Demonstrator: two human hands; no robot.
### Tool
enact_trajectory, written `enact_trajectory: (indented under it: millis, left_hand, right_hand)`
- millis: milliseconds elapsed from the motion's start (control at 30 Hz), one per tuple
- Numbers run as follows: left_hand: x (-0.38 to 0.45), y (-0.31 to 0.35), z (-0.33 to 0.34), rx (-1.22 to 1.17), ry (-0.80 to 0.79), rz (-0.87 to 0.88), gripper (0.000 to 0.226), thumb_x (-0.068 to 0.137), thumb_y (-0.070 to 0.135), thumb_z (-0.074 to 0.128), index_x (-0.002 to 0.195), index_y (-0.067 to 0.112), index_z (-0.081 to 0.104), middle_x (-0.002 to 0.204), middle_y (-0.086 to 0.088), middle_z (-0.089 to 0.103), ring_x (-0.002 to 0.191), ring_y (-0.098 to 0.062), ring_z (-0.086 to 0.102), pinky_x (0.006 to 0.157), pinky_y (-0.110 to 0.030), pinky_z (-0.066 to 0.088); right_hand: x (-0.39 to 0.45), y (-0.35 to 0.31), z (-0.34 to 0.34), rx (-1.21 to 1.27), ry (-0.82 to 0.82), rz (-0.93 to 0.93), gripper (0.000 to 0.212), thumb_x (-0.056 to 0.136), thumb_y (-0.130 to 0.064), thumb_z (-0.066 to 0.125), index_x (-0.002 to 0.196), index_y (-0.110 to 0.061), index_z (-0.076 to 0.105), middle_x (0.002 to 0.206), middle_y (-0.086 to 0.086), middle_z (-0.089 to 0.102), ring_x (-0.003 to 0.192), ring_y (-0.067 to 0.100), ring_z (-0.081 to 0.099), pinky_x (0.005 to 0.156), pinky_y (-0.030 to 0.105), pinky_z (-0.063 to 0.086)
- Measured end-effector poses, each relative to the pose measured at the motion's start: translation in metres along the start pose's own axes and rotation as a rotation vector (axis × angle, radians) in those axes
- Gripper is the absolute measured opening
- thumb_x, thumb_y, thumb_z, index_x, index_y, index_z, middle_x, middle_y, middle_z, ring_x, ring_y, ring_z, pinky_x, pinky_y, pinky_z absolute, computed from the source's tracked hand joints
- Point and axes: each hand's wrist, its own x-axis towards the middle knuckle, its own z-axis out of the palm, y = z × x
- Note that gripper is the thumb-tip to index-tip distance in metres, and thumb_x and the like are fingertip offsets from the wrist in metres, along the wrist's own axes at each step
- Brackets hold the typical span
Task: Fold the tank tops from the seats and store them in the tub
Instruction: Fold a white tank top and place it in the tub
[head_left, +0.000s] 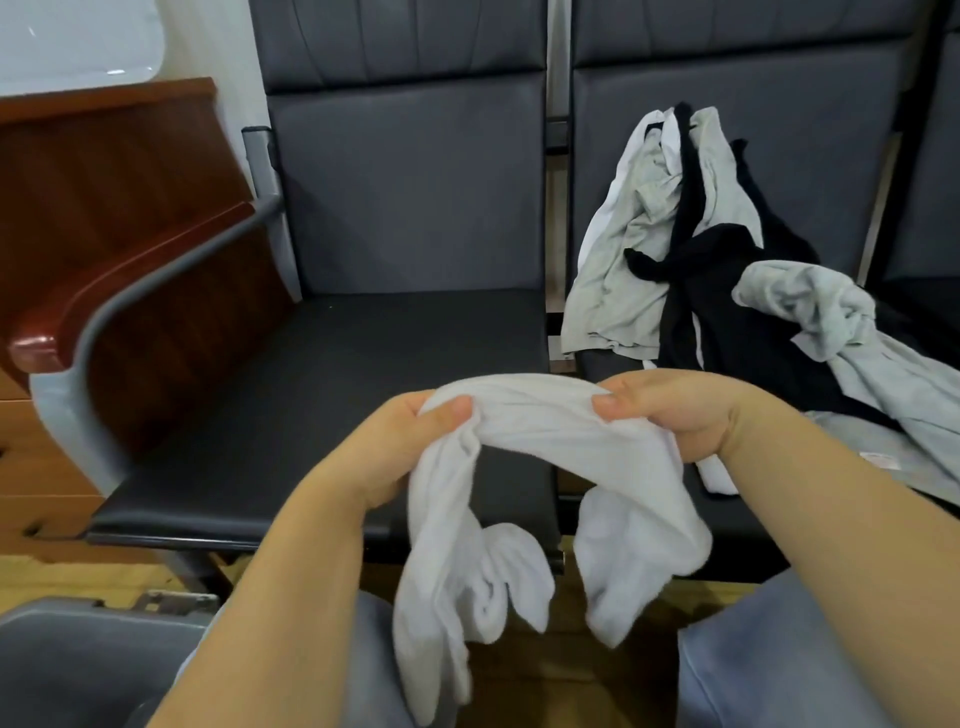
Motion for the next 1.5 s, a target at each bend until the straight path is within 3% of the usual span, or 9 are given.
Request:
enact_trajectory:
  millis: [100,233,367,567,667,833,1033,1200,1500]
  left_hand:
    - [0.001,-0.007,-0.016,0.276,-0.050,-0.097,0.026,0.075,0.041,0.072,0.088,0.018,0.073,0.079,0.002,0.075,0.073,-0.011,0.070,0.073,-0.027,0.054]
    - [0.000,-0.013,-0.015,0.377,-0.275,-0.267,0.076,0.040,0.067,0.083,0.096,0.018,0.073,0.096,-0.002,0.075,0.092,-0.018,0.070,0.088,-0.033,0.052]
    - [-0.001,-0.012,0.019,0.215,-0.371,-0.158,0.070,0.064,0.046,0.079,0.126,0.021,0.058,0.119,-0.001,0.067,0.112,-0.020,0.063,0.099,-0.039,0.048]
    - [0.003,-0.006,0.037,0.282,-0.049,-0.054,0.019,0.085,0.035,0.069,0.100,0.023,0.070,0.097,0.000,0.072,0.094,-0.018,0.067,0.094,-0.044,0.053]
    - [-0.001,0.002,0.016,0.163,0.026,-0.051,0.024,0.085,0.040,0.063,0.104,0.027,0.070,0.099,0.002,0.074,0.096,-0.017,0.069,0.096,-0.043,0.051]
    - [-0.006,0.003,0.017,0.202,-0.011,-0.160,0.046,0.075,0.059,0.052,0.103,0.026,0.068,0.097,0.002,0.074,0.095,-0.016,0.069,0.097,-0.039,0.049]
    - [-0.006,0.007,0.040,0.099,0.155,-0.281,0.031,0.088,0.064,0.041,0.087,0.036,0.054,0.100,0.005,0.063,0.095,-0.014,0.059,0.092,-0.032,0.044]
    - [-0.004,0.009,0.039,0.009,0.284,-0.279,0.033,0.088,0.063,0.044,0.081,0.031,0.049,0.094,0.002,0.059,0.091,-0.016,0.058,0.095,-0.037,0.045]
    - [-0.005,0.014,0.043,-0.018,0.421,-0.166,0.028,0.094,0.054,0.043,0.078,0.031,0.045,0.083,0.006,0.053,0.077,-0.008,0.052,0.066,-0.027,0.040]
  right_hand:
    - [-0.008,0.002,-0.014,-0.032,0.118,0.034,0.067,0.044,-0.050,0.093,0.096,-0.013,0.076,0.096,0.010,0.072,0.083,0.019,0.069,0.072,0.031,0.057]
    - [-0.009,0.007,-0.016,-0.042,0.230,0.106,0.082,0.033,-0.053,0.095,0.100,-0.010,0.075,0.105,0.015,0.069,0.089,0.024,0.067,0.080,0.036,0.056]
    - [0.008,0.009,0.007,-0.024,0.243,0.107,0.086,0.030,-0.056,0.093,0.098,-0.006,0.074,0.095,0.011,0.071,0.083,0.020,0.067,0.070,0.032,0.055]
    - [0.005,0.005,0.009,-0.069,0.269,0.133,0.067,0.054,-0.052,0.082,0.102,-0.006,0.070,0.094,0.010,0.071,0.081,0.018,0.069,0.067,0.031,0.055]
    - [-0.009,0.000,-0.003,-0.074,0.264,0.048,0.042,0.061,-0.048,0.079,0.084,-0.013,0.077,0.083,0.006,0.071,0.072,0.012,0.067,0.063,0.026,0.054]
    - [-0.010,0.004,-0.008,-0.065,0.224,0.035,0.063,0.028,-0.054,0.094,0.077,-0.017,0.080,0.085,0.008,0.074,0.076,0.018,0.071,0.064,0.029,0.057]
    - [-0.007,0.004,-0.002,-0.090,0.104,0.088,0.072,0.052,-0.048,0.089,0.108,-0.007,0.069,0.107,0.011,0.072,0.094,0.021,0.070,0.075,0.029,0.056]
    - [0.002,0.006,0.011,-0.258,0.196,0.115,0.028,0.078,-0.034,0.074,0.092,-0.011,0.066,0.092,0.000,0.072,0.088,0.014,0.069,0.080,0.028,0.055]
    - [0.028,0.011,0.034,-0.327,0.346,-0.074,0.006,0.086,-0.024,0.067,0.082,-0.022,0.070,0.091,-0.004,0.071,0.092,0.013,0.065,0.100,0.041,0.049]
